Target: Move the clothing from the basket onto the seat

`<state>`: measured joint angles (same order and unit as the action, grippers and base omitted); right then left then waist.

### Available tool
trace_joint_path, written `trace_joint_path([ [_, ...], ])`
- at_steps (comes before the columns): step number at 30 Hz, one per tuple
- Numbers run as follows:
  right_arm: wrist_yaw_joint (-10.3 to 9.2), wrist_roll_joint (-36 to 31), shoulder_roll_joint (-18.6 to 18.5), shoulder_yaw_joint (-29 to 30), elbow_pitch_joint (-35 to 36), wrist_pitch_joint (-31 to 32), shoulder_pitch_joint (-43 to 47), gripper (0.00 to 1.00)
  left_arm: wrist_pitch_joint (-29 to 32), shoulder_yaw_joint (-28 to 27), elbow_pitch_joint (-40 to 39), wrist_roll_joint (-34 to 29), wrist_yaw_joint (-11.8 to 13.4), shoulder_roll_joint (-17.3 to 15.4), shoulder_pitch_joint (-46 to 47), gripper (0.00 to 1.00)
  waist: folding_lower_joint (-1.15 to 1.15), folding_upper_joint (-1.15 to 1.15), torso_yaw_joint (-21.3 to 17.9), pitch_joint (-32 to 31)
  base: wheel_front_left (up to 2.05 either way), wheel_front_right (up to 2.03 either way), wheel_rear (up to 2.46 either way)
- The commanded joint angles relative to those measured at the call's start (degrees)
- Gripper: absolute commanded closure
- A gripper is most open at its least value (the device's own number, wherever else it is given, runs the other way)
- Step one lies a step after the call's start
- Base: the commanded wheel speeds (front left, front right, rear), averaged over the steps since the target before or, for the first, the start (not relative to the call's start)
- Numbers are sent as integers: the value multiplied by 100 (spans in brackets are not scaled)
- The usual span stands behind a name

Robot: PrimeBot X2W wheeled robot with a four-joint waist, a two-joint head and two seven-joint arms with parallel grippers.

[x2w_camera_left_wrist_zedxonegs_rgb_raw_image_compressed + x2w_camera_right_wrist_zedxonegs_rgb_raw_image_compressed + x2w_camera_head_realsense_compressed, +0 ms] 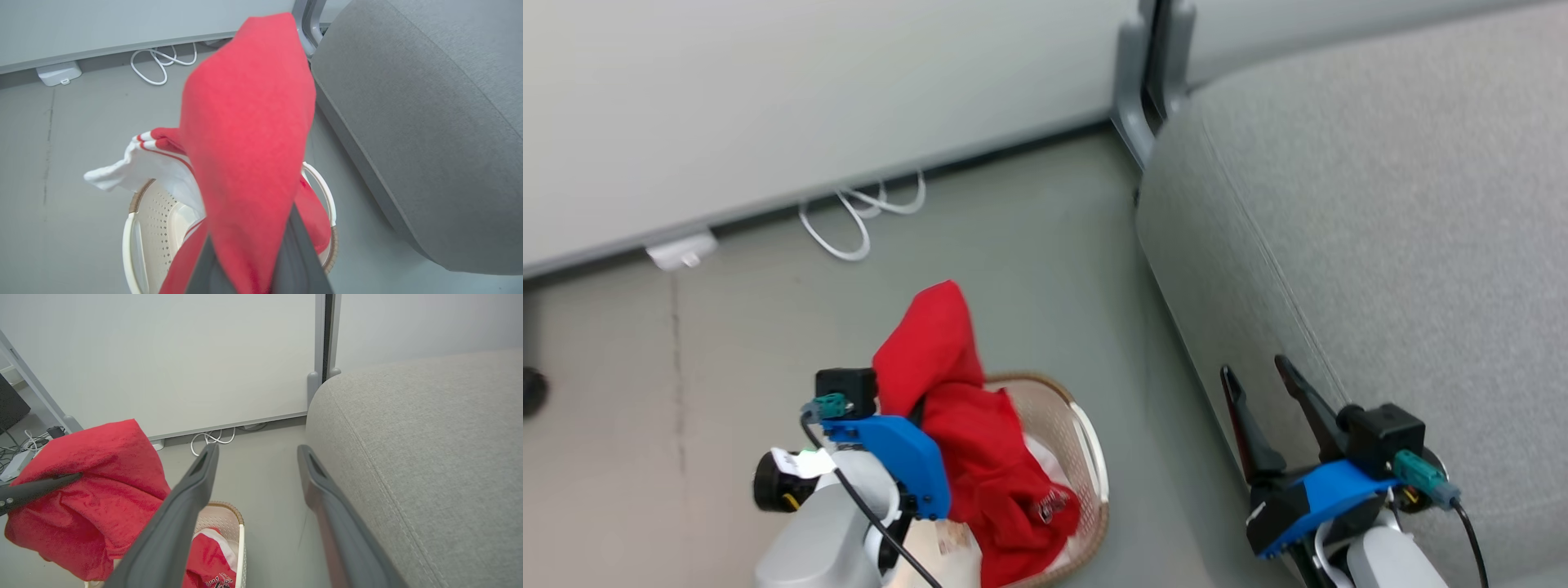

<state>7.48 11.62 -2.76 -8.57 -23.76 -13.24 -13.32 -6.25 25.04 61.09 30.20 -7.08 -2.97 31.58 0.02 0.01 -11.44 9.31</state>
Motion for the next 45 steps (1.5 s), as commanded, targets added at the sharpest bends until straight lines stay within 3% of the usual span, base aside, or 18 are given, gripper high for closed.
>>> trace_joint_path([
  [1,3,-42,-22,22,29,27,133,0,-49,103,-91,65,-22,12,-79,100,-2,-1,371,-570,0,0,0],
  [6,3,-76,-22,60,185,210,455,0,-62,725,-537,503,45,11,38,100,-2,-1,516,-921,0,0,0],
  [23,3,-37,-21,-2,633,551,859,0,-13,2305,-1563,1681,367,8,995,100,-2,-1,649,-1274,0,0,0],
  [39,3,-30,-22,-69,784,657,1001,0,-183,3102,-1564,2411,558,9,1398,100,-2,-1,593,-1347,0,0,0],
  [45,3,27,-22,-325,887,818,650,0,-264,3304,-1486,2600,581,8,1500,100,-2,-1,606,-1292,0,0,0],
])
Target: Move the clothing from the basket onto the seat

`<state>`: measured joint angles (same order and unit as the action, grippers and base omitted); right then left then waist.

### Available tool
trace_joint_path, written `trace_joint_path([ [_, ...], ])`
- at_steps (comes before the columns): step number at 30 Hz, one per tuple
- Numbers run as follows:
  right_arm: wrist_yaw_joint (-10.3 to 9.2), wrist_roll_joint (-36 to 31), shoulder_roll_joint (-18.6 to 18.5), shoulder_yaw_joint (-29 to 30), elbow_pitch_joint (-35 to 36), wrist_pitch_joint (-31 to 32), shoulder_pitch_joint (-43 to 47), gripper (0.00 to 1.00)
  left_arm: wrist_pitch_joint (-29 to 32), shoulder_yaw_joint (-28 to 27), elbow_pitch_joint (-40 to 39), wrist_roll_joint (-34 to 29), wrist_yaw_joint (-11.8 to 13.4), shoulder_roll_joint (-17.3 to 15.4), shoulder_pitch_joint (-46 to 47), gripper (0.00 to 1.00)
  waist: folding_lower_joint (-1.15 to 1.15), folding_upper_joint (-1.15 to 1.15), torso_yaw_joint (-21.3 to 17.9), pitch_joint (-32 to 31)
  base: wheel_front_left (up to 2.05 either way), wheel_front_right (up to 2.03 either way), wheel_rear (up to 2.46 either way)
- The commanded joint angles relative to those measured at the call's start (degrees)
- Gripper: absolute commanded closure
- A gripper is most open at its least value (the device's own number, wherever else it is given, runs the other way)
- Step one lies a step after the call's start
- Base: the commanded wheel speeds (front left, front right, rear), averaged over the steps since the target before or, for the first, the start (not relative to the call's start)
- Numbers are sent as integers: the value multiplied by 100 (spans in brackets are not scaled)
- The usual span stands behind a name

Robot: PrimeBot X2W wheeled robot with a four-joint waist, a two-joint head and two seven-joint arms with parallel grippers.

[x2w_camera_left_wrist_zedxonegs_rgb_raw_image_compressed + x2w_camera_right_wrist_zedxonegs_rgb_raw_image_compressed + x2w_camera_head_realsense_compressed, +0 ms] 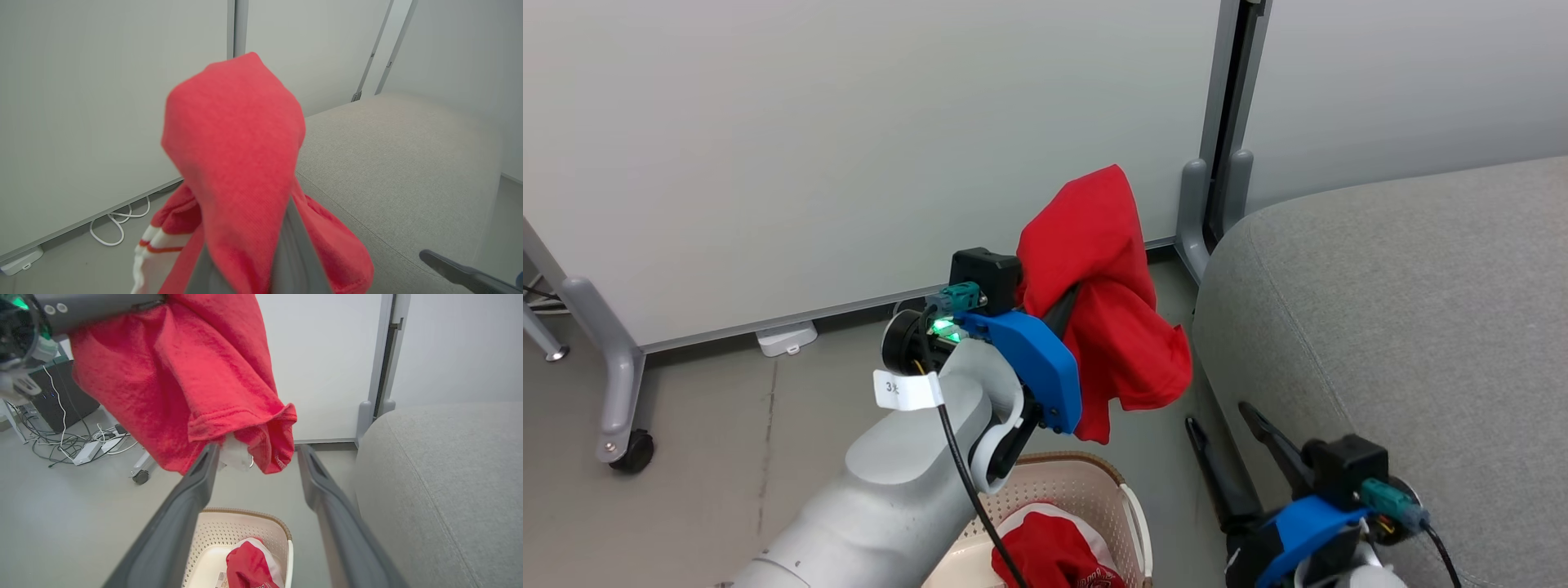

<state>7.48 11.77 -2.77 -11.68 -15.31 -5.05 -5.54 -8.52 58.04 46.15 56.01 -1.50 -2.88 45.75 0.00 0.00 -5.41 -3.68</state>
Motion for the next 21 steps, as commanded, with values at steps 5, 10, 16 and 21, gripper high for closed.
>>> trace_joint_path([
  [5,3,-47,-20,-262,-142,241,-631,0,-77,186,-11,156,50,-1,172,100,0,0,40,70,0,0,0],
  [10,3,69,-20,-509,-633,426,-1167,0,-135,365,-16,305,76,0,231,100,0,0,83,110,0,0,0],
  [16,3,323,-20,-775,-1174,435,-1665,0,-157,533,-61,449,68,0,316,100,0,0,140,125,0,0,0],
  [21,3,362,-20,-975,-1756,383,-2115,0,-197,703,-135,569,72,0,401,100,0,0,205,136,0,0,0],
])
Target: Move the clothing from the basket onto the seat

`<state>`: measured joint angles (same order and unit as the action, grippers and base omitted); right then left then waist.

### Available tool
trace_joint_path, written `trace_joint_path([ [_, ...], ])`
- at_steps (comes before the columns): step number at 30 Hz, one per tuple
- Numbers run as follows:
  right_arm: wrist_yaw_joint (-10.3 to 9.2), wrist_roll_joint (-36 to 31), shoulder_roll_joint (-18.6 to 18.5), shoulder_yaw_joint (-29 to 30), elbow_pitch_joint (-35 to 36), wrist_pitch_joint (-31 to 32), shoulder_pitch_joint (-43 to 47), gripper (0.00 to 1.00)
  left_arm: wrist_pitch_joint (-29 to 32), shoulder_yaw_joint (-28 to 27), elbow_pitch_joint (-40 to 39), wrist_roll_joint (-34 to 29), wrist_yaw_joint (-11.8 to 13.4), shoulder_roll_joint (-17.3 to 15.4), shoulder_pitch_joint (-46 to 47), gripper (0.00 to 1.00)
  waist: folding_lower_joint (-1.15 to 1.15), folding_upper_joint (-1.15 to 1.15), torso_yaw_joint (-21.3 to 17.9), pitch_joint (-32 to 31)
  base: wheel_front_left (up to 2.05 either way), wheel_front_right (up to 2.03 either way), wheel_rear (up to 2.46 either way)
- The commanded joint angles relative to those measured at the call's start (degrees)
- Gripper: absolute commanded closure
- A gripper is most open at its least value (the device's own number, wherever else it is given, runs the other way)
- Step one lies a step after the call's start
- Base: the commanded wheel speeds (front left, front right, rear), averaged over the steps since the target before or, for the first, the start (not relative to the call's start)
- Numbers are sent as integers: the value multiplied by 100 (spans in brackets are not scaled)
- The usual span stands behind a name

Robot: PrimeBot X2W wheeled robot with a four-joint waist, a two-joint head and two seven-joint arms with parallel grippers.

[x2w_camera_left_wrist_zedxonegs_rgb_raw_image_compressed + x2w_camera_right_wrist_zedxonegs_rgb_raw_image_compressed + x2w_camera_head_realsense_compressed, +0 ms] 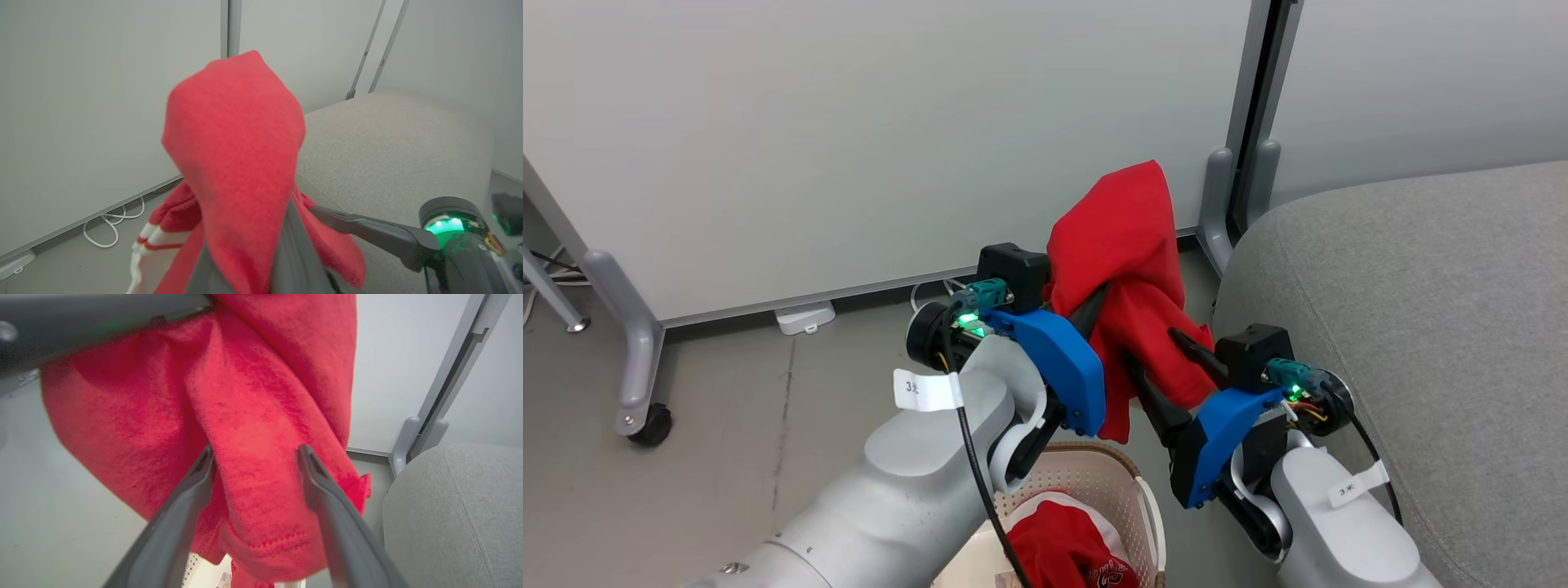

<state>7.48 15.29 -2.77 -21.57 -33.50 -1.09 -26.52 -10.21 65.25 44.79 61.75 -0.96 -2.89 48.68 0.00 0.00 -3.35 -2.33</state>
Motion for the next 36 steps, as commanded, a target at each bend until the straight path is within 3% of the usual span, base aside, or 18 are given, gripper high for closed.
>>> trace_joint_path([
  [1,3,14,-20,-17,-54,-37,-111,0,-43,10,-11,27,25,1,128,100,0,0,9,2,0,0,0],
  [8,3,375,-20,-301,-779,-215,-613,0,-88,255,-130,191,30,-1,210,100,0,0,95,-2,0,0,0],
  [9,3,431,-20,-348,-863,-233,-660,5,-102,292,-141,218,31,1,224,100,0,0,105,-6,0,0,0],
  [10,3,491,-20,-395,-943,-248,-706,56,-112,319,-148,234,33,2,228,100,0,0,113,-11,0,0,0],
  [11,3,563,-20,-440,-1009,-273,-749,96,-115,346,-148,243,34,2,232,100,0,0,119,-15,0,0,0],
  [12,3,625,-20,-489,-1072,-309,-786,100,-124,367,-147,268,33,2,230,100,0,0,123,-20,0,0,0],
  [36,3,1216,-20,-1078,-1838,-823,-1135,100,-255,689,-25,595,44,1,261,100,0,0,-21,-166,0,0,0],
])
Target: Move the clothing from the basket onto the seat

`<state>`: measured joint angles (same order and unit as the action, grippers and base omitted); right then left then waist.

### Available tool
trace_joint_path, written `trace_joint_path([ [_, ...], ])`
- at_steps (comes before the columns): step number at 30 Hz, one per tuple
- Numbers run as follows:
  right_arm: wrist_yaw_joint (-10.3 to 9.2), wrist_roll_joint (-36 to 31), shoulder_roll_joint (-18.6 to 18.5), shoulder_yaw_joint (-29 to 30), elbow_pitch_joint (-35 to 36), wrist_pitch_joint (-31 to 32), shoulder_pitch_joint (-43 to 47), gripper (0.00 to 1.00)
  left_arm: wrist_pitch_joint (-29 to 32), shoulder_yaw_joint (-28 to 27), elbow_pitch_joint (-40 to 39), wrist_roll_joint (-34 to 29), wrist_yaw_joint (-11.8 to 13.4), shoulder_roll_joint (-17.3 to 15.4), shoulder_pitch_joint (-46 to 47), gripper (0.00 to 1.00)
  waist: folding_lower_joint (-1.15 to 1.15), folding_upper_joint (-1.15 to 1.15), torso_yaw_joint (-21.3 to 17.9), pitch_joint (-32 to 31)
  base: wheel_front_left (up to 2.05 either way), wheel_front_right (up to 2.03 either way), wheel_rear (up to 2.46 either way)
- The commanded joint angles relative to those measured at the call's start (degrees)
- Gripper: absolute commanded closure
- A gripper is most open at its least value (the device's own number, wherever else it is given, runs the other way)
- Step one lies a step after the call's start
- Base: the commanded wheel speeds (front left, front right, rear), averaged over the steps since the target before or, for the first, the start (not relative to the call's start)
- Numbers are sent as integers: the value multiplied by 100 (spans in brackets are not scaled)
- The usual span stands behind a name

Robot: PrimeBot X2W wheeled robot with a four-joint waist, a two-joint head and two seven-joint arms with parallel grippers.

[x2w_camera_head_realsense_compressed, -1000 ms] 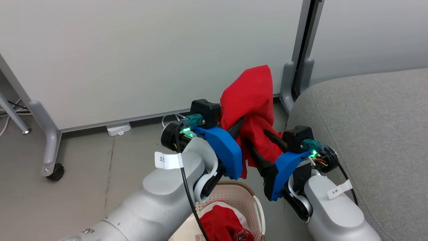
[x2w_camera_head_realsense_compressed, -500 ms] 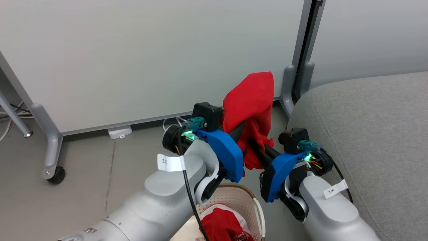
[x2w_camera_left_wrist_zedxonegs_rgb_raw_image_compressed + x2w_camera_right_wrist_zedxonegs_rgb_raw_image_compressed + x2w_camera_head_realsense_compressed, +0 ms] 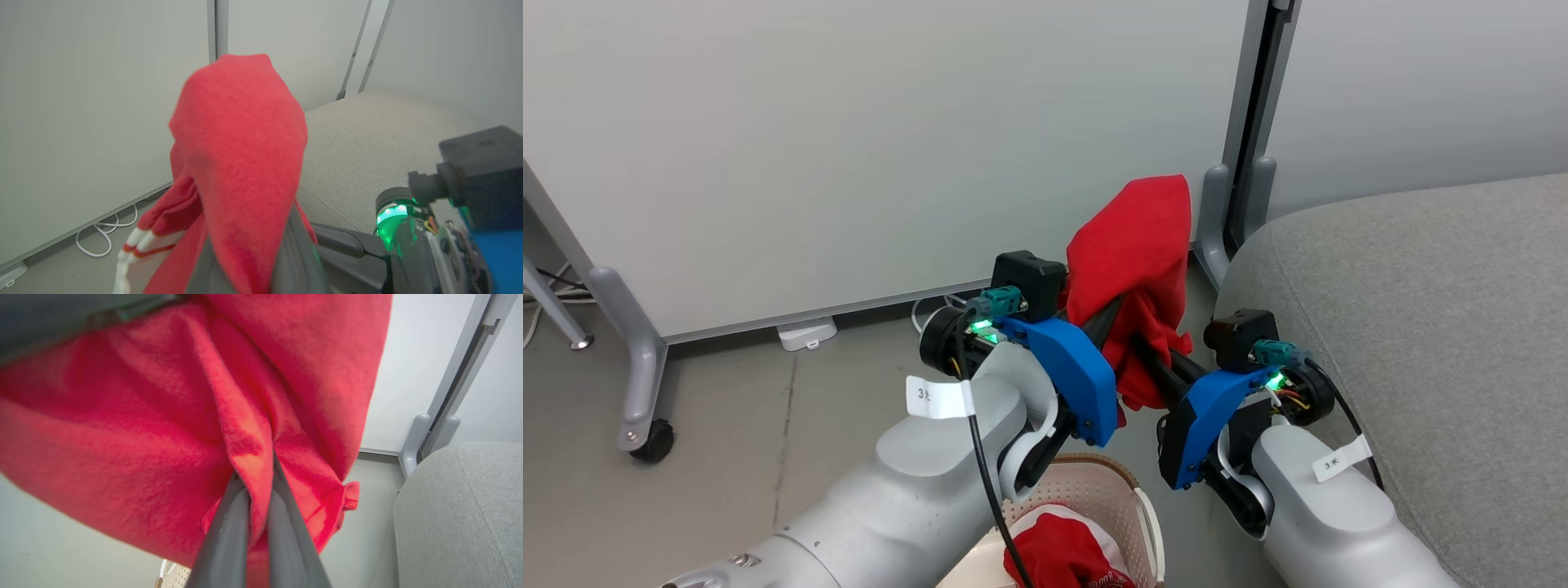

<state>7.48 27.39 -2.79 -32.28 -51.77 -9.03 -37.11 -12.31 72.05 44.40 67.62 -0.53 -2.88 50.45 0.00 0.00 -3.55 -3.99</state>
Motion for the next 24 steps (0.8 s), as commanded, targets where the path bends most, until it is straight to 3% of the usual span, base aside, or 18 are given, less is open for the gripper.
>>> trace_joint_path([
  [1,3,9,-19,-21,-37,-30,-86,100,-49,16,16,19,6,0,86,100,0,0,-3,0,0,0,0],
  [6,3,58,-19,-87,-128,-71,-137,100,-63,41,24,33,32,0,100,100,0,0,-5,6,0,0,0],
  [7,3,70,-19,-102,-142,-83,-146,100,-68,46,24,46,35,1,99,95,0,0,-4,8,0,0,0],
  [8,3,85,-19,-114,-155,-94,-156,100,-75,49,27,53,38,1,99,19,0,0,-4,8,0,0,0],
  [9,3,102,-19,-124,-168,-107,-159,100,-99,53,40,31,53,0,114,0,0,0,-2,9,0,0,0],
  [24,3,229,-19,-222,-333,-226,-272,100,-186,110,91,4,32,0,120,0,0,0,27,16,0,0,0],
])
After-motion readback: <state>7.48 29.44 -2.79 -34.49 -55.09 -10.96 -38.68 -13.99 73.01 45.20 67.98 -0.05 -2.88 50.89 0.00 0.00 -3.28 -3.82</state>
